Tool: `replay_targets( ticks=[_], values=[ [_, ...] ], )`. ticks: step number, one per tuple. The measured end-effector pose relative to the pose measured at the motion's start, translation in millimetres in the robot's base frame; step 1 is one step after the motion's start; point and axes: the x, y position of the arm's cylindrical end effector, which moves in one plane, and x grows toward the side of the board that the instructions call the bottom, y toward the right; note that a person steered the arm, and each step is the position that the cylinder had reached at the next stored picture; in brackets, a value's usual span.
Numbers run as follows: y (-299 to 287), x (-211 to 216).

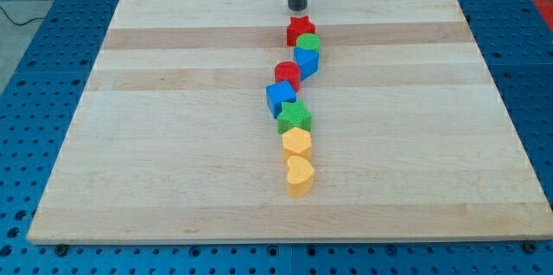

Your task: Move red star right horizontally towards green circle

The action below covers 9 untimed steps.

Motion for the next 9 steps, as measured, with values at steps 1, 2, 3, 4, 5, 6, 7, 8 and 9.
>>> replay_targets(
  ticks=[1,2,3,4,5,6,7,8,9],
  values=[
    [-21,-4],
    [-40,18],
    [-40,55],
    [-40,68],
    [-14,68],
    [35,68],
    [82,69],
    [92,72],
    [60,68]
  ],
)
